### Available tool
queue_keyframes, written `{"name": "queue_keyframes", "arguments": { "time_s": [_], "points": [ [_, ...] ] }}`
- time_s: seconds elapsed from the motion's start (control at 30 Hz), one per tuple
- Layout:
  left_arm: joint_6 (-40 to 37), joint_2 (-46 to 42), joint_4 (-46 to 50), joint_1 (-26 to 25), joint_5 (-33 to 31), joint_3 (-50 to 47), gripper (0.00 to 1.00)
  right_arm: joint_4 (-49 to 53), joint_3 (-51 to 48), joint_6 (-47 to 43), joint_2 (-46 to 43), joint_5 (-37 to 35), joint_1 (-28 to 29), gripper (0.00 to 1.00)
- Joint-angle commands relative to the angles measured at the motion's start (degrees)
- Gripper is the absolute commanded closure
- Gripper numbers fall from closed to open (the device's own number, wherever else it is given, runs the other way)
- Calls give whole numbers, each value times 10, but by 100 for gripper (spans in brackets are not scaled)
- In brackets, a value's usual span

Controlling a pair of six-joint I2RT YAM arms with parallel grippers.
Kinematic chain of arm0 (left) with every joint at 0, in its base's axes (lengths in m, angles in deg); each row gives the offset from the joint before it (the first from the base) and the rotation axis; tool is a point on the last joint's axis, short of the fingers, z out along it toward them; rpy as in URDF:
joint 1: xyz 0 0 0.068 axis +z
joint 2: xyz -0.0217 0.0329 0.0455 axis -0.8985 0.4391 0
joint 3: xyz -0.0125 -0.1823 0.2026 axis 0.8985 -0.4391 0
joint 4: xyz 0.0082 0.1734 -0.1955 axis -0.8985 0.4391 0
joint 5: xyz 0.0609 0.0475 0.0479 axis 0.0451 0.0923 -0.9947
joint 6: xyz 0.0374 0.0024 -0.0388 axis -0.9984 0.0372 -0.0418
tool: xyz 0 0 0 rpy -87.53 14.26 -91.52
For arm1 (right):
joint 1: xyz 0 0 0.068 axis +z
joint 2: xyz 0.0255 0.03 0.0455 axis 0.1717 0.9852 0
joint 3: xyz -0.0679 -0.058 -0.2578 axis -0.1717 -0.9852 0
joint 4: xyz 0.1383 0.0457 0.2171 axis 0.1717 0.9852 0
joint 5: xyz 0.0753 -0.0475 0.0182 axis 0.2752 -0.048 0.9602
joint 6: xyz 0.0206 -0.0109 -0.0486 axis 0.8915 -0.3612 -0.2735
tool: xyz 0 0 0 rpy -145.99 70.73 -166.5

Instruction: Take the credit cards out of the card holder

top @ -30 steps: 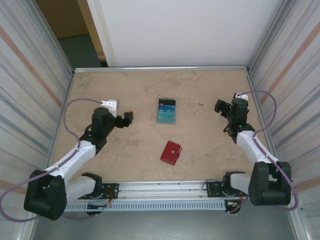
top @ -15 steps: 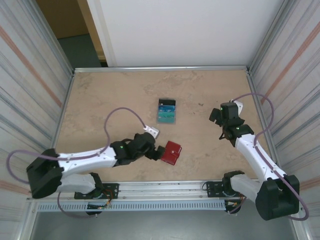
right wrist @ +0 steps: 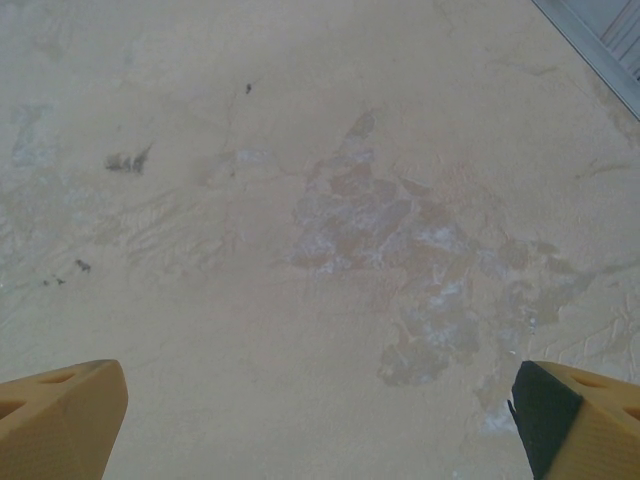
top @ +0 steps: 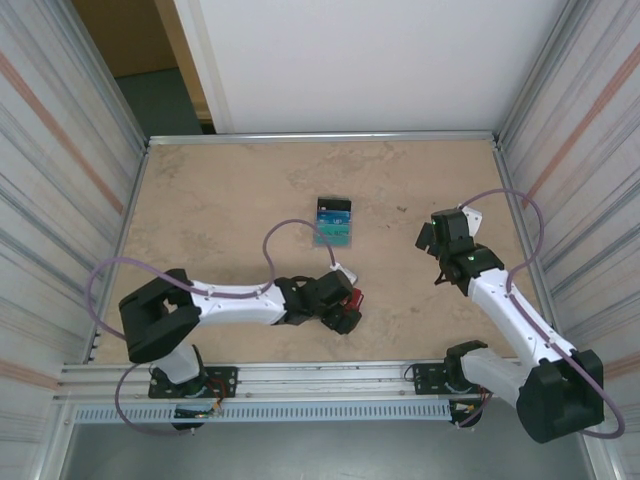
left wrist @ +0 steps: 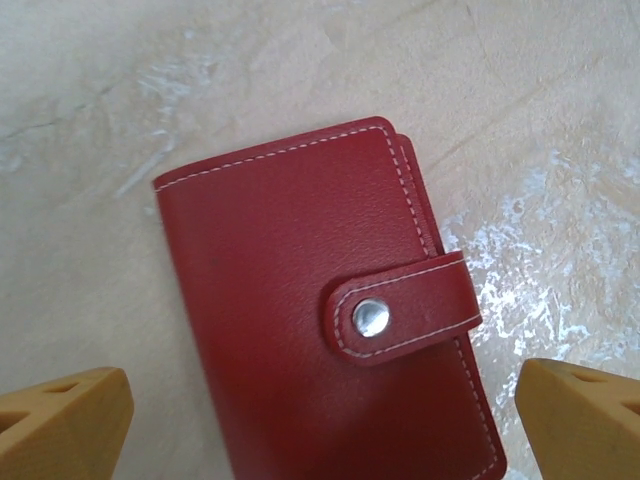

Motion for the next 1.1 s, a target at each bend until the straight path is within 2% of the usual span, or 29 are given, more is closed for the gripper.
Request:
{"name": "queue_keyframes", "arguments": {
  "time_s": [0.0,0.23,0.47,0.9,1.07],
  "points": [
    [0,25,31,-6,12,26,1,16,15,21,-19,-26,4,1],
    [-14,74,82,-22,-36,71,1,19,7,25,-39,-39,4,1],
    [3,89,100,-25,-46,77,1,22,0,26,-46,-42,5,1],
    [22,79,110,-24,-86,59,25,17,-4,40,-52,-22,4,1],
    [29,45,93,-25,-111,35,27,16,-1,44,-53,30,5,1]
  ]
}}
